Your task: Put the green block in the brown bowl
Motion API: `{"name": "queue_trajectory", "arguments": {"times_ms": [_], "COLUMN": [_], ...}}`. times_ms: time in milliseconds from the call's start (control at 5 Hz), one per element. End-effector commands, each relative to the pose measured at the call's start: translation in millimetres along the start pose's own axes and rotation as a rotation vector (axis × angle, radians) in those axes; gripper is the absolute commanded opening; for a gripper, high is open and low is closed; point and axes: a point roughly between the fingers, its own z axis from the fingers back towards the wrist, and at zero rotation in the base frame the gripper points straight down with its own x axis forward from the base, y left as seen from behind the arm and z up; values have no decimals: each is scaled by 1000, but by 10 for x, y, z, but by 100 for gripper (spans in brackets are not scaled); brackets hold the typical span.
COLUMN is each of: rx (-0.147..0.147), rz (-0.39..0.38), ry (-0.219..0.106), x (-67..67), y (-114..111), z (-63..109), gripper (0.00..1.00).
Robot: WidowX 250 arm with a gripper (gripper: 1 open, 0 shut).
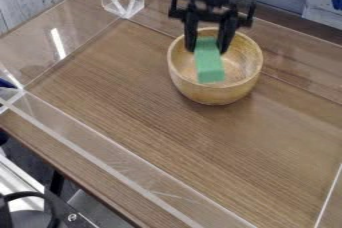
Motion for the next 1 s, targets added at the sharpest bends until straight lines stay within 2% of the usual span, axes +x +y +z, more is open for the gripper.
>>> {"name": "queue_trajectory", "arguments": {"times_ms": [0,200,400,600,800], "rx": [-31,-37,-34,-30,-27], "rz": [-9,-15,-18,-21,-23], "ry": [-44,-40,-41,-39,-37], "x": [33,55,45,51,52], "y": [-31,-46,-37,-41,-42], "z": [88,59,81,62,47], "gripper": [0,0,100,0,0]}}
